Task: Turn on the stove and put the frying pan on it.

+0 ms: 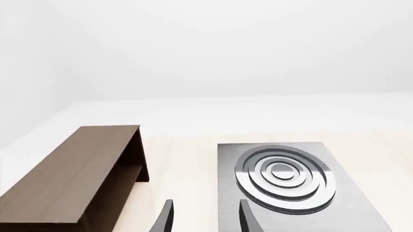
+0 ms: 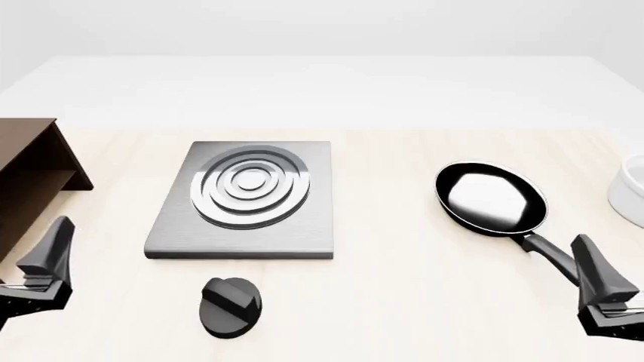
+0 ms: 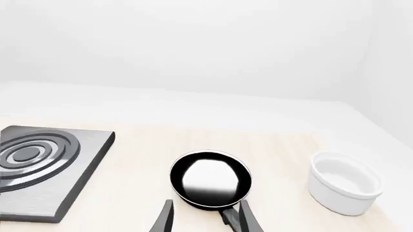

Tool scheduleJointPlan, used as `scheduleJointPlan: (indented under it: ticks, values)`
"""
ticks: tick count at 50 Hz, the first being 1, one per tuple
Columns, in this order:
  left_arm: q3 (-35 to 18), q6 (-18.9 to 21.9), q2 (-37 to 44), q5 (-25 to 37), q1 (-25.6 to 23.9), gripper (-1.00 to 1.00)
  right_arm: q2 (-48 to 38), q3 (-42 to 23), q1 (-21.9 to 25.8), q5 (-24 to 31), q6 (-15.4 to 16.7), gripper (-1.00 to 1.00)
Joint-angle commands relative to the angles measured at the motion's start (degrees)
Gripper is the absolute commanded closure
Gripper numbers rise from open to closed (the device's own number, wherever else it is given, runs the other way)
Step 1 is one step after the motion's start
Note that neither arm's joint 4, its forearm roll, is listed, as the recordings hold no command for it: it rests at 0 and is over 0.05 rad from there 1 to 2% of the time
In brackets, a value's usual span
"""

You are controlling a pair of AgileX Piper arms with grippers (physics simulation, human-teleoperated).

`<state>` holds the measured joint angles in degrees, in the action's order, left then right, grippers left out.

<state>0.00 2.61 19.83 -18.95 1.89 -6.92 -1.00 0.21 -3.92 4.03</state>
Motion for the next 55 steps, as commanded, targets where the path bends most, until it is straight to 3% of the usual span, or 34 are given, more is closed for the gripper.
scheduleJointPlan:
  ticks: [1, 4, 6, 7, 8, 9, 10, 11, 12, 16, 21, 24, 33, 39, 45, 55]
  values:
    - [-0.04, -0.67, -1.19, 1.50, -2.31, -1.00, -7.07, -8.99, 0.24, 3.51, 9.16, -1.00]
    - [-0.04, -0.68, -1.36, 1.64, -2.31, -1.00, -9.76, -12.18, 1.43, 7.31, 11.22, -1.00]
    - [-0.04, -0.73, -1.37, 1.66, -2.35, -1.00, -13.10, -12.48, 2.38, 6.10, 12.38, -1.00]
    - [-0.04, -0.67, -1.26, 1.56, -2.44, -1.00, -19.52, -13.72, 5.72, 5.65, 13.01, -1.00]
    - [-0.04, -0.67, -1.24, 1.55, -2.44, -1.00, -19.66, -13.73, 5.72, 5.53, 13.01, -1.00]
    - [-0.04, -0.66, -1.18, 1.49, -2.52, -1.00, -20.31, -14.46, 4.74, 4.87, 15.65, -1.00]
    - [-0.04, -0.69, -1.18, 1.49, -2.57, -1.00, -22.33, -14.99, 5.07, 4.58, 16.23, -1.00]
    - [-0.04, -0.73, -1.21, 1.52, -2.59, -1.00, -21.54, -16.59, 3.93, 6.64, 15.71, -1.00]
    - [-0.04, -0.74, -1.20, 1.52, -2.56, -1.00, -22.19, -16.36, 1.96, 4.82, 16.49, -1.00]
    - [-0.04, -0.62, -0.67, 1.04, -2.54, -1.00, -22.36, -18.96, 0.54, 6.65, 18.07, -1.00]
    - [-0.04, -0.58, -0.17, 0.64, -2.43, -1.00, -28.12, -16.89, 3.17, 3.61, 19.18, -1.00]
    - [-0.04, -0.61, -0.29, 0.73, -2.40, -1.00, -30.42, -15.77, 0.73, 0.48, 17.47, -1.00]
    - [-0.04, -0.54, -0.10, 0.59, -2.40, -1.00, -34.60, -14.81, -3.60, -2.79, 17.94, -1.00]
    - [-0.04, -0.39, 0.11, 0.40, -2.37, -1.00, -39.83, -11.23, -6.27, -9.40, 17.92, -1.00]
    - [-0.03, -0.43, 1.06, -0.45, -2.33, -1.00, -43.07, -11.07, -8.47, -11.65, 18.22, -1.00]
    - [-0.03, -0.38, 1.26, -0.50, -2.25, -1.00, -49.21, -8.60, -8.53, -18.41, 17.93, -1.00]
